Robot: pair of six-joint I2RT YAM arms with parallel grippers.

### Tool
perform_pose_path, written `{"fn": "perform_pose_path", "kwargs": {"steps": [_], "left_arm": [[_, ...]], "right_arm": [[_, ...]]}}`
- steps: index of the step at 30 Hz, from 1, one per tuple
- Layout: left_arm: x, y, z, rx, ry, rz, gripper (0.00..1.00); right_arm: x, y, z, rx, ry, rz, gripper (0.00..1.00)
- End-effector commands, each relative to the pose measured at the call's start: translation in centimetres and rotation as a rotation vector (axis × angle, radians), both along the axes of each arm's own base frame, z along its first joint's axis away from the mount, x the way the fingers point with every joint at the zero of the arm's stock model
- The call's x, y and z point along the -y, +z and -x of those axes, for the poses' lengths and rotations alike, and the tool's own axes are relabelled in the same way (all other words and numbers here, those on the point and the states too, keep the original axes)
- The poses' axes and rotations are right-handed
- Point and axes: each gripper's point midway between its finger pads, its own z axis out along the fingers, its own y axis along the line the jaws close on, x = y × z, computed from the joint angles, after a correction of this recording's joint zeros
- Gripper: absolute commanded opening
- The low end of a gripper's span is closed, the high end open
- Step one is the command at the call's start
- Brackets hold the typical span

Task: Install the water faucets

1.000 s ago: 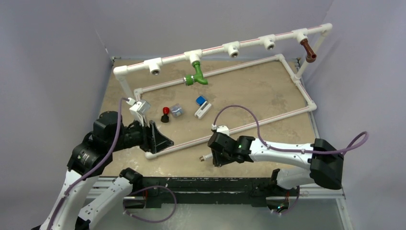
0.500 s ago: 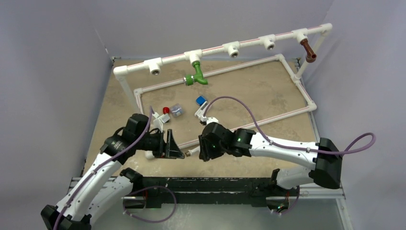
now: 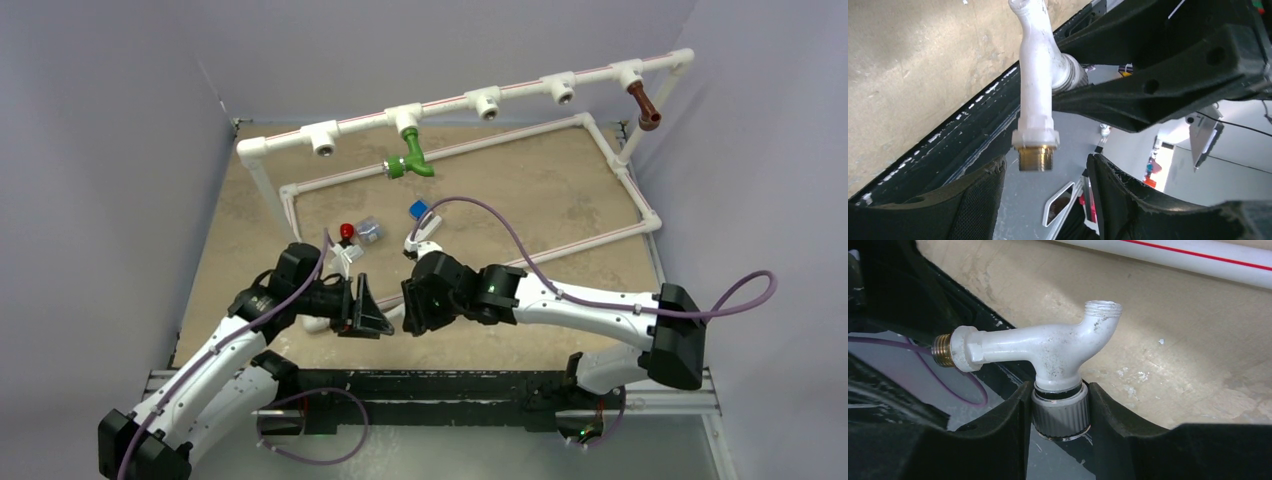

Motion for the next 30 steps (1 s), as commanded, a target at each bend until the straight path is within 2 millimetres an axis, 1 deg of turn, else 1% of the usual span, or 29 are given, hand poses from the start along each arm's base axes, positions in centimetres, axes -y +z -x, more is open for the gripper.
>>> {"fn": "perform_pose_path", "kwargs": {"steps": [1,5,8,11,17,22,23,25,26,27,30], "left_arm": [[0.7,0.5,0.0,0.0,-0.021,0.069,0.59],[0.9,0.9,0.1,-0.002,-0.03,0.088,0.56],[0.9,1.1,0.3,-0.004,-0.04,0.097,0.49],[0.9,1.0,0.5,-0.013,-0.05,0.103,0.43],[0.8,0.4,0.8,-0.026,-0.053,0.1,0.4],[0.8,0.2,0.9,-0.029,-0.056,0.105,0.36],[0.8,0.2,1.0,-0.03,-0.06,0.11,0.33],[0.9,0.2,1.0,-0.032,-0.062,0.116,0.22],[0.9,0.3,1.0,-0.033,-0.063,0.119,0.14],[0.9,0.3,1.1,-0.034,-0.064,0.122,0.01],[1.0,0.7,1.3,-0.037,-0.073,0.141,0.0]], "right_arm": [[-2.0,2.3,0.3,0.027,0.053,-0.078,0.0],[-2.4,2.1,0.8,0.027,0.071,-0.072,0.0],[-2.6,2.0,1.0,0.03,0.076,-0.071,0.0],[-2.9,2.3,1.0,0.031,0.08,-0.084,0.0],[-3.1,3.0,1.0,0.046,0.079,-0.098,0.0],[-3.4,3.5,1.2,0.048,0.086,-0.113,0.0],[-3.4,3.6,1.2,0.049,0.088,-0.114,0.0],[-3.4,3.6,1.2,0.05,0.087,-0.111,0.0],[-3.3,3.5,1.2,0.051,0.086,-0.107,0.0],[-3.3,3.4,1.2,0.052,0.086,-0.105,0.0],[-3.2,3.1,1.2,0.048,0.083,-0.102,0.0]]}}
